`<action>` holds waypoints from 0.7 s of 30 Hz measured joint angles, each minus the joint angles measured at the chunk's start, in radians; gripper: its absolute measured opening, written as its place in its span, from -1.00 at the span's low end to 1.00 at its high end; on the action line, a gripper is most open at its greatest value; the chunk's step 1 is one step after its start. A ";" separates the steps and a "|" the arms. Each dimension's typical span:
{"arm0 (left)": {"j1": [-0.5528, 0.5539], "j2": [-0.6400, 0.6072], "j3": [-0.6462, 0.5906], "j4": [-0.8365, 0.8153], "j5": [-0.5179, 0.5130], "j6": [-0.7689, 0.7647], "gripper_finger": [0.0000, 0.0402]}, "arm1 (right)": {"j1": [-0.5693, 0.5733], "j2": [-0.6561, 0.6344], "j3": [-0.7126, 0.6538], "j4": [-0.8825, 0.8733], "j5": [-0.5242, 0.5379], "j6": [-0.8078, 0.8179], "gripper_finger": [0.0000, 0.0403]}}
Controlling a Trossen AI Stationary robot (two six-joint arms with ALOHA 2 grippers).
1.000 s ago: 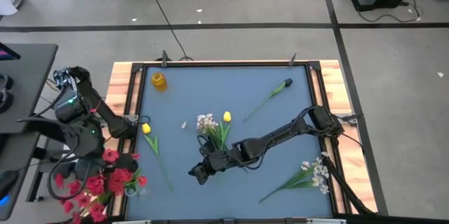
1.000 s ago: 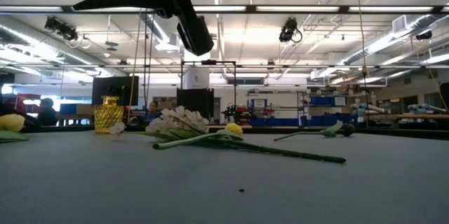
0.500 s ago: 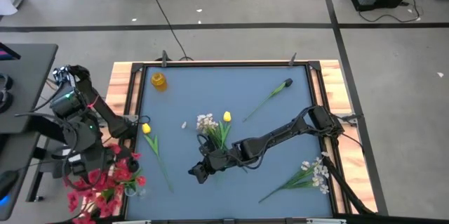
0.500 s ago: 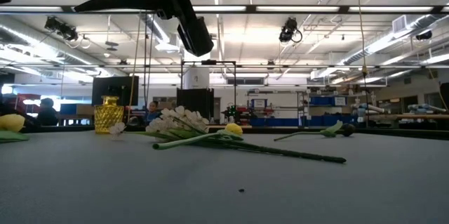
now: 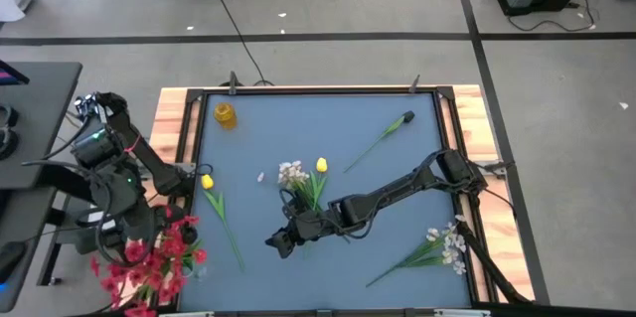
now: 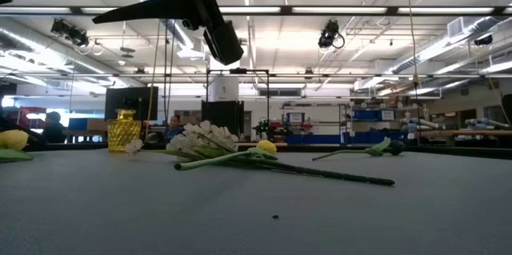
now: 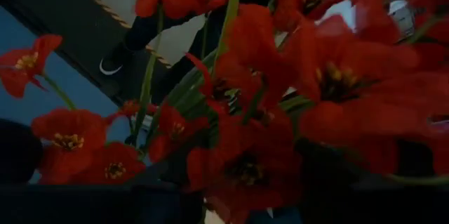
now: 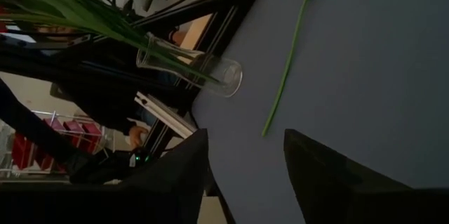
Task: Sort flowers into vase by color
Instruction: Put the red flowers into the transparent vase
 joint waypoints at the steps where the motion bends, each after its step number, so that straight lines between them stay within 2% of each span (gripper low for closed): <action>1: 0.000 0.000 0.000 -0.003 0.000 -0.007 -0.05 | 0.000 0.000 0.000 0.000 0.000 0.000 0.02; 5: 0.000 0.000 0.000 -0.030 0.005 -0.067 0.16 | 0.000 0.000 0.000 -0.006 0.001 0.001 0.11; 11: 0.000 -0.002 0.000 -0.090 0.098 -0.164 0.42 | 0.001 0.000 0.000 -0.016 0.003 -0.001 0.13; 15: 0.000 -0.004 0.000 -0.136 0.152 -0.182 0.42 | 0.001 0.000 0.000 -0.018 0.003 -0.007 0.13; 21: 0.000 -0.019 0.000 -0.186 0.156 -0.232 0.33 | -0.001 0.000 0.000 -0.034 -0.022 -0.013 0.13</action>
